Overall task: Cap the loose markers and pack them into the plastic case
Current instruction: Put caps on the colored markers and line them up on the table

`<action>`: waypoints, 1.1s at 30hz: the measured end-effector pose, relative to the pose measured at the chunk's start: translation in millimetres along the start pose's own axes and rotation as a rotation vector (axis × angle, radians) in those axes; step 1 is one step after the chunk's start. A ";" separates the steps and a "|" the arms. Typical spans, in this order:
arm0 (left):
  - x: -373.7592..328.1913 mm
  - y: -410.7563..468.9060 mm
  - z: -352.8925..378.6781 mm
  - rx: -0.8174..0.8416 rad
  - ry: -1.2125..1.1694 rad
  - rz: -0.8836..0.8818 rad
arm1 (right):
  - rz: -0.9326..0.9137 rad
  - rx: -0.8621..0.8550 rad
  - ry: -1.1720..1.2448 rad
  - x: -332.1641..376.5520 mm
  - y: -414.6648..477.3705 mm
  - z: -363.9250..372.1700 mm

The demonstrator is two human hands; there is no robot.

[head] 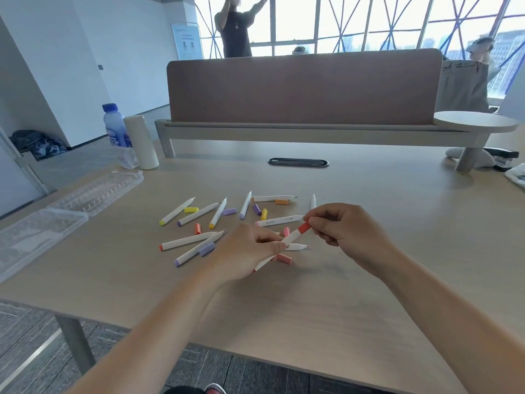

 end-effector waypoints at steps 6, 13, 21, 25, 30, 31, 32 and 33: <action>-1.0 1.4 5.0 0.016 0.027 0.003 | 0.006 0.040 0.102 -0.8 -1.2 6.5; -11.1 1.2 3.1 -0.016 0.025 -0.004 | 0.014 -0.031 0.119 -1.4 -3.1 6.8; -27.5 9.8 21.3 -0.060 -0.143 0.044 | 0.036 -0.210 0.076 -7.7 0.7 -23.0; -10.7 16.9 6.8 -0.134 0.006 0.024 | 0.127 -0.274 -0.045 -30.0 6.6 -47.7; 8.6 16.9 -5.4 -0.160 0.136 -0.006 | 0.223 -0.311 -0.179 -51.4 14.7 -61.3; 12.2 17.1 -7.4 -0.168 0.154 -0.007 | 0.230 -0.318 -0.227 -52.6 15.9 -61.1; 15.2 17.5 -9.0 -0.176 0.173 -0.008 | 0.233 -0.326 -0.267 -53.2 16.9 -60.7; 17.2 17.9 -10.0 -0.180 0.192 -0.011 | 0.234 -0.330 -0.289 -53.7 18.2 -59.7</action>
Point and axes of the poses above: each hand's wrist, its own y-axis towards the middle knuckle, its own z-axis out of the palm, x = y × z, the point moved 9 cm from there along y, towards the middle knuckle, and after that the axes turned 9 degrees about z, right-handed, at the moved point
